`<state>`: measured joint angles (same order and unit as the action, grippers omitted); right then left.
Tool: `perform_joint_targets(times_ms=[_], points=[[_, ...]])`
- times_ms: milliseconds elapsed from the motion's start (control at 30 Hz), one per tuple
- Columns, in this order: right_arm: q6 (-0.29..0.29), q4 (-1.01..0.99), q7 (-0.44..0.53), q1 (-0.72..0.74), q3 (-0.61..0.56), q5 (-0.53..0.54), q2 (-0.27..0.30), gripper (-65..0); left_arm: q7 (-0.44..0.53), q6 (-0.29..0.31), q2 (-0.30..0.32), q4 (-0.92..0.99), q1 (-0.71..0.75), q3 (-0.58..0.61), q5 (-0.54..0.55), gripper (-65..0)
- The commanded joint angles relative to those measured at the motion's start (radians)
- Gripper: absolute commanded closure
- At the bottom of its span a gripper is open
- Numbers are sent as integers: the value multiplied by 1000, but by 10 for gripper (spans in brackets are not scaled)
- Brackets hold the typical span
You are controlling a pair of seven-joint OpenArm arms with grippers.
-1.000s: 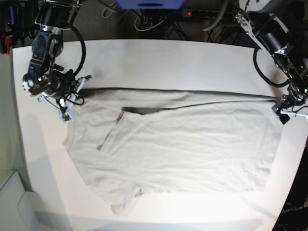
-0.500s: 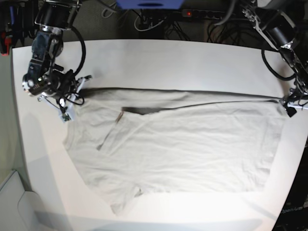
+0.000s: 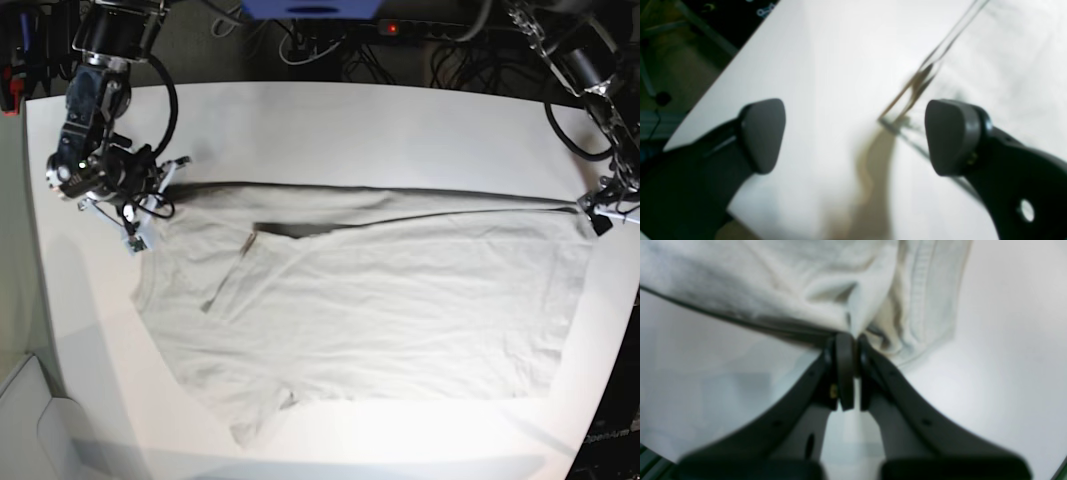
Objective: Layout the t-shirt on the table in an organized manner, then fold the t-shirt properly
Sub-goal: 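Hold the folded edge with the right gripper while the left gripper adjusts, then reposition the left gripper along the fold end and grasp it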
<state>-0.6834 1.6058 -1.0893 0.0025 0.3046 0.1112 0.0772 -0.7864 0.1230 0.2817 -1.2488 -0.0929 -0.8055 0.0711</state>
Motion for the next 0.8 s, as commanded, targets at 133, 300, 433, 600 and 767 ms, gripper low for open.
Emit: perform_joint_targets(times_ms=[133, 300, 433, 600, 767], points=[[-15, 15, 13, 15, 1, 11, 8, 0, 22, -7, 20, -13, -17, -2, 3, -650], [-15, 15, 13, 15, 1, 11, 8, 0, 22, -9, 21, -13, -18, -5, -18, -650], [-15, 15, 13, 15, 1, 11, 8, 0, 23, -9, 9, -13, -24, -42, -87, -650], [-15, 15, 13, 17, 1, 11, 8, 0, 23, -9, 9, 30, -69, -67, -123, -650], [-15, 15, 13, 17, 1, 11, 8, 0, 25, -9, 9, 50, -69, -64, -115, -650]])
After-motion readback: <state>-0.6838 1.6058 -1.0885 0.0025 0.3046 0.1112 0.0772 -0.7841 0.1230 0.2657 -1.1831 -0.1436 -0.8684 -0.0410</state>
